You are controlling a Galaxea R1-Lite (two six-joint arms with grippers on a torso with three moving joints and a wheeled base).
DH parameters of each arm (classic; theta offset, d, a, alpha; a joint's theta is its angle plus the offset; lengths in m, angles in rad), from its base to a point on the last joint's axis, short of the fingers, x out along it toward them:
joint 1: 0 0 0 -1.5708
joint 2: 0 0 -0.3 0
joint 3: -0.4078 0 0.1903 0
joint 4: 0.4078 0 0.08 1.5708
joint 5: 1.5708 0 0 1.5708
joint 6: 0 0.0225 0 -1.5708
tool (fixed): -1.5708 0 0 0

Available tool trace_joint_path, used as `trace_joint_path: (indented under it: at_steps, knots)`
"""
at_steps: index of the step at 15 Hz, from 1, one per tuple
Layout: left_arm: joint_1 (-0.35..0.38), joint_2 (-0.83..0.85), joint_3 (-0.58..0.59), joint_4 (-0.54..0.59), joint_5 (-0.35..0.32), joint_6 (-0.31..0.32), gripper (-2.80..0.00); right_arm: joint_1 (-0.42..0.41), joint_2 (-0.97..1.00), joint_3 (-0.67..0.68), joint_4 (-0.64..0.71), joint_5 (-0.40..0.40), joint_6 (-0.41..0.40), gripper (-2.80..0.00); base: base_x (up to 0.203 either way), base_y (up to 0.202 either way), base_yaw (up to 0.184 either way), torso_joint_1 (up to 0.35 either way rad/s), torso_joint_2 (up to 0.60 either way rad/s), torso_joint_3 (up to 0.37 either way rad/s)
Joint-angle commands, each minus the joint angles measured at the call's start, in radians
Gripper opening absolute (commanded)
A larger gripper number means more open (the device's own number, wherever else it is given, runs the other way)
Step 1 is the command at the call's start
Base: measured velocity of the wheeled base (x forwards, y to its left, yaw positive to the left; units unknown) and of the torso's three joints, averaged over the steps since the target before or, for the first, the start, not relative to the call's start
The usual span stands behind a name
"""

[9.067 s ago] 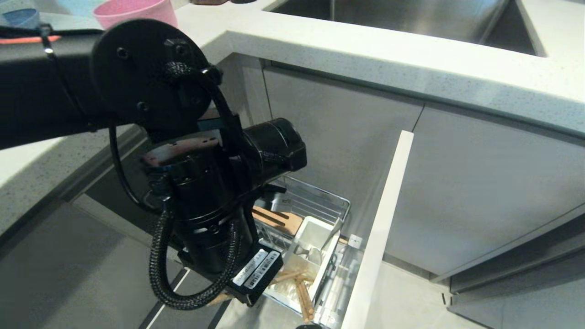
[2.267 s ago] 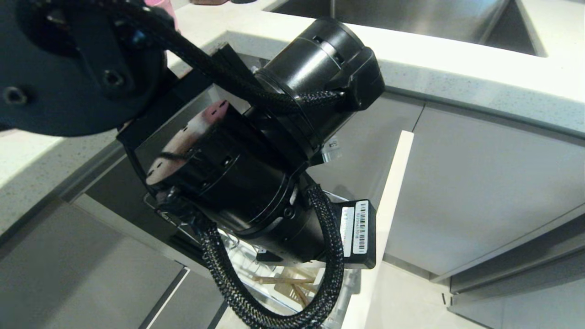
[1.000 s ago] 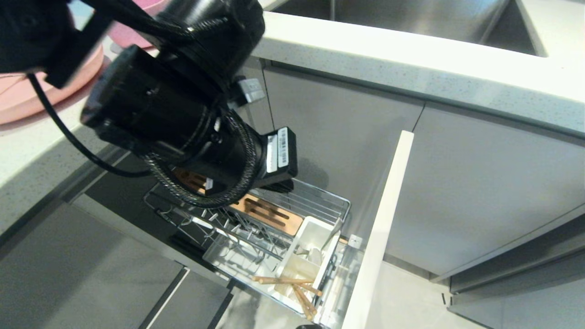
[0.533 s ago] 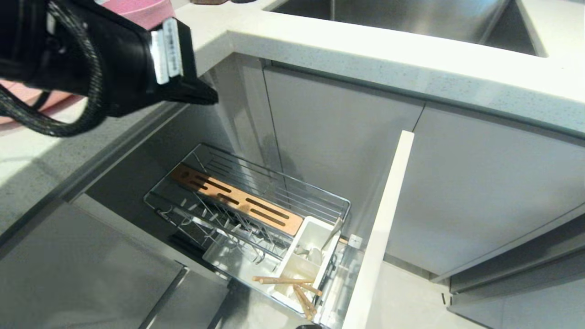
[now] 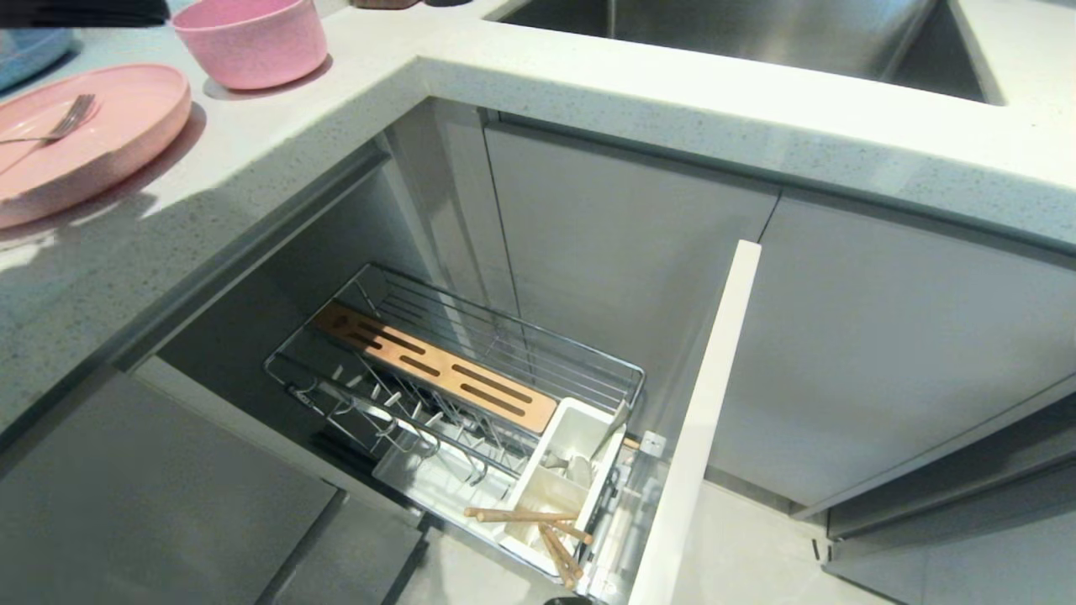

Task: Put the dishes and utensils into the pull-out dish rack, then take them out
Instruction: Pick up the fork and place it in the cupboard

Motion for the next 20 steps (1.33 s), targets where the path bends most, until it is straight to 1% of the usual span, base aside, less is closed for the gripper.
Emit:
trace_joint_path:
  at_steps: [1,2,5,9,11,13,14,15,16,17,20]
  knots:
    - [0.084,-0.074,0.000,0.005,-0.056,0.026,-2.80,0.000,0.000,0.002,0.000,0.000,0.000,-2.80,0.000,0.000,0.000,0.000,0.00,0.000]
    - [0.131,-0.091,0.001,0.006,-0.084,0.040,-2.80,0.001,0.000,0.002,0.000,0.000,0.001,-2.80,0.000,0.000,0.000,0.000,0.00,0.000]
    - [0.308,-0.139,0.001,0.021,-0.158,0.074,-2.80,0.001,0.000,0.002,0.000,0.000,0.000,-2.80,0.000,0.000,0.000,0.000,0.00,0.000]
    - [0.571,-0.202,0.002,0.085,-0.213,0.143,-2.80,0.000,0.000,0.002,0.000,0.000,0.001,-2.80,0.000,0.000,0.000,0.000,0.00,0.000]
    - [0.735,-0.228,0.003,0.125,-0.248,0.196,-2.80,0.001,0.000,0.002,-0.001,0.000,0.001,-2.80,0.000,0.000,0.000,0.000,0.00,0.000]
    - [0.901,-0.240,0.008,0.149,-0.272,0.229,-2.80,0.000,0.000,0.002,0.000,0.000,0.000,-2.80,0.000,0.000,0.000,0.000,0.00,0.000]
    - [0.946,-0.244,0.017,0.157,-0.281,0.250,0.00,0.001,0.000,0.002,0.000,-0.001,0.000,-2.80,0.000,0.000,0.000,0.000,0.00,0.000]
    - [0.962,-0.245,0.031,0.168,-0.282,0.306,0.00,0.000,0.000,0.002,0.000,0.000,0.001,-2.80,0.000,0.000,0.000,0.000,0.00,0.000]
    - [0.987,-0.242,0.035,0.202,-0.272,0.352,0.00,0.000,0.000,0.002,0.000,0.000,0.000,-2.80,0.000,0.000,0.000,0.000,0.00,0.000]
    - [1.000,-0.235,0.035,0.232,-0.254,0.372,0.00,0.000,0.000,0.002,0.000,0.000,0.000,-2.80,0.000,0.000,0.000,0.000,0.00,0.000]
    - [1.012,-0.204,0.034,0.242,-0.251,0.374,0.00,0.000,0.000,0.002,0.000,0.000,0.000,-2.80,0.000,0.000,0.000,0.000,0.00,0.000]
